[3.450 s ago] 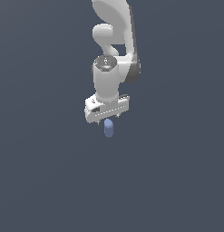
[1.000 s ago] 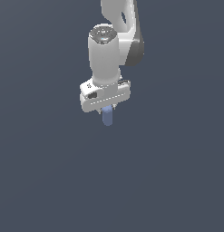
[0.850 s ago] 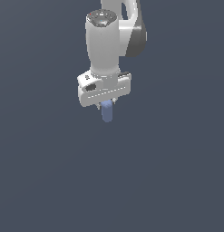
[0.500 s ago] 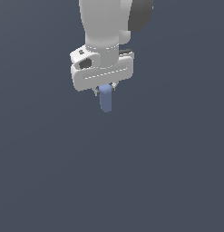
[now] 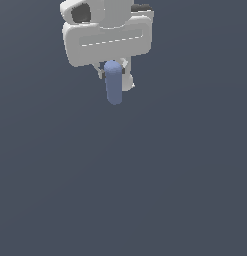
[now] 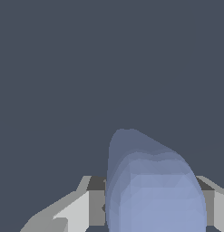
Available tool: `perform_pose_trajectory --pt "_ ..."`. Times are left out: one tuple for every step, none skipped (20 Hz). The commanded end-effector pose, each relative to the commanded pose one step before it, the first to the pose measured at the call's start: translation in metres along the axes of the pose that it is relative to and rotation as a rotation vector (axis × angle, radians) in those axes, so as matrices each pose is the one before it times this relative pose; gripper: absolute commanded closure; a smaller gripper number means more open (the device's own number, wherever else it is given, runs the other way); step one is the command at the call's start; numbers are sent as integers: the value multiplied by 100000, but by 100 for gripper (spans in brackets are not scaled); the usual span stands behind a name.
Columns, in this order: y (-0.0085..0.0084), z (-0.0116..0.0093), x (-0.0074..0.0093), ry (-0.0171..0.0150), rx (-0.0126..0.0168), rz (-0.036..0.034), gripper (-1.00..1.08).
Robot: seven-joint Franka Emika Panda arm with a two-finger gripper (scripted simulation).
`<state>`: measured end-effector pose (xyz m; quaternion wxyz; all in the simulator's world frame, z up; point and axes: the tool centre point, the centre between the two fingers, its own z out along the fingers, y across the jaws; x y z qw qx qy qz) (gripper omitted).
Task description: Pick up the object and move it to a goal position.
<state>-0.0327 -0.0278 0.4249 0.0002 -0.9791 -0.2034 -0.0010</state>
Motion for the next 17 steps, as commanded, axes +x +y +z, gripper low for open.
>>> perform_pose_trajectory --pt "112 -1938 75 -123 63 -7 108" --pt "55 -626 54 -47 -30 41 108" --pt "44 -589 43 0 0 0 108" --pt "41 -536 42 0 0 0 108" --pt "38 -484 40 0 0 0 108" --pt "36 -433 38 0 0 0 108" --pt "33 -386 36 0 0 0 108" --pt "30 -342 34 0 0 0 108" --pt "27 -299 32 0 0 0 108" --pt "24 -259 29 0 0 0 108" --pt "21 -221 26 0 0 0 108" --pt "18 -184 22 0 0 0 108" --pt "15 -149 18 0 0 0 108" --pt "12 -115 15 0 0 0 108" --pt "8 -81 11 0 0 0 108" --pt "5 -49 6 0 0 0 108" --pt "2 -16 2 0 0 0 108"
